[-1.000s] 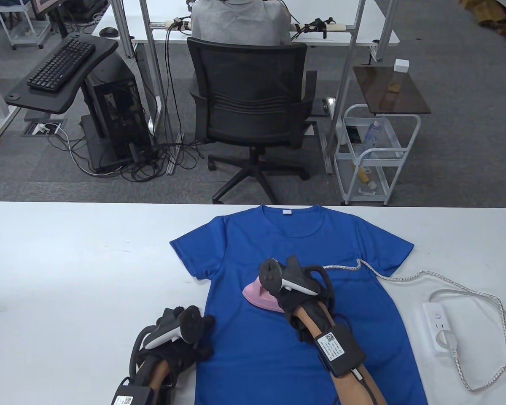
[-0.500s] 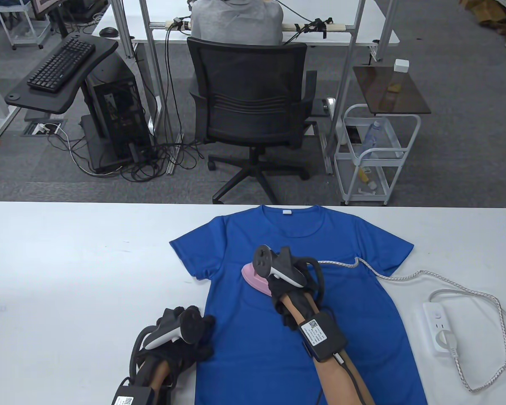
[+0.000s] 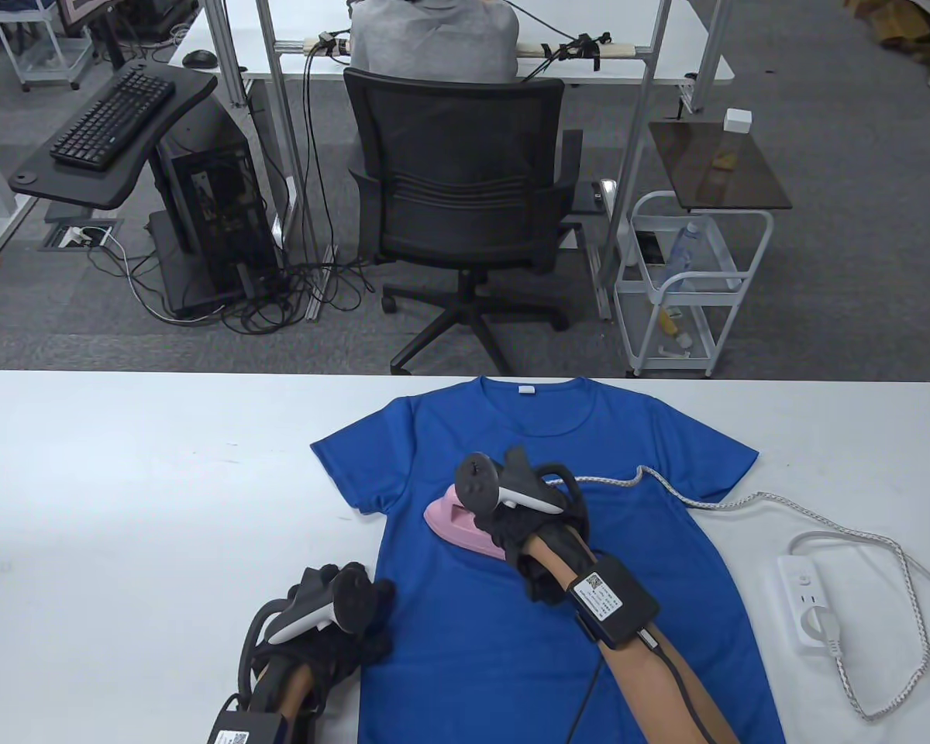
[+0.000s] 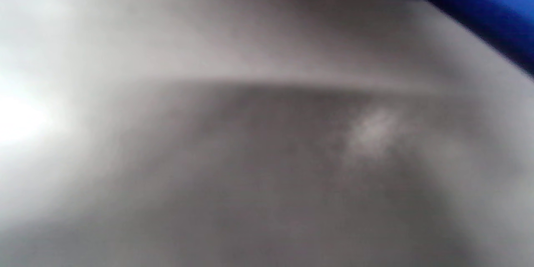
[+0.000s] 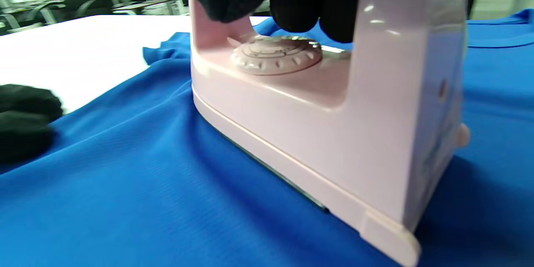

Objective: Iron t-shirt with electric iron on table

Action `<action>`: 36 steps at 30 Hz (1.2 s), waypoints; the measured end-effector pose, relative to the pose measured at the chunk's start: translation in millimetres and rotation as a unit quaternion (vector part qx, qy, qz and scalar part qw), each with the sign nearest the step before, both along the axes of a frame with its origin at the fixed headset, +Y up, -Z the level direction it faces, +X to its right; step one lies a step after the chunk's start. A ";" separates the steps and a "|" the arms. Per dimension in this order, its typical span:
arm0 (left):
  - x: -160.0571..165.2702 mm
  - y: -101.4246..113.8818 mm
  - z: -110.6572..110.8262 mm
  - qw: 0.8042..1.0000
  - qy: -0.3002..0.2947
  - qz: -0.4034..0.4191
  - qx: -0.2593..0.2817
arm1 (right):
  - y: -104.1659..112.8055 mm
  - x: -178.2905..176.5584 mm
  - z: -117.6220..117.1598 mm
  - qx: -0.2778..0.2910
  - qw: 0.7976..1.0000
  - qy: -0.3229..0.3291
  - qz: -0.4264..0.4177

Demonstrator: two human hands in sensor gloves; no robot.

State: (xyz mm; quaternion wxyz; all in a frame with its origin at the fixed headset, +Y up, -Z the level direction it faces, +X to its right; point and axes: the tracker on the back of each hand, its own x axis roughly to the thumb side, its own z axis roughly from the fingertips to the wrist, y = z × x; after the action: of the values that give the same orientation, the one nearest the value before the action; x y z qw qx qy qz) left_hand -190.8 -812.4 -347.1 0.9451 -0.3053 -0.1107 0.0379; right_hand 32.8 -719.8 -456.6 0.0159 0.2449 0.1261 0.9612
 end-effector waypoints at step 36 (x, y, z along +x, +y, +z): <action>0.2 0.5 0.1 1.000 -0.001 0.002 -0.007 | -7.4 -43.9 -59.5 0.018 0.996 -0.047 -0.080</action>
State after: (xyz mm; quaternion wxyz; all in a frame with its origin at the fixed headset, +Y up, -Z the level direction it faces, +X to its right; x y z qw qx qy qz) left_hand -190.6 -812.0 -347.0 0.9428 -0.3114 -0.1117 0.0407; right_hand -11.1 -727.2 -516.1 0.0941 0.2093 0.0877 0.9694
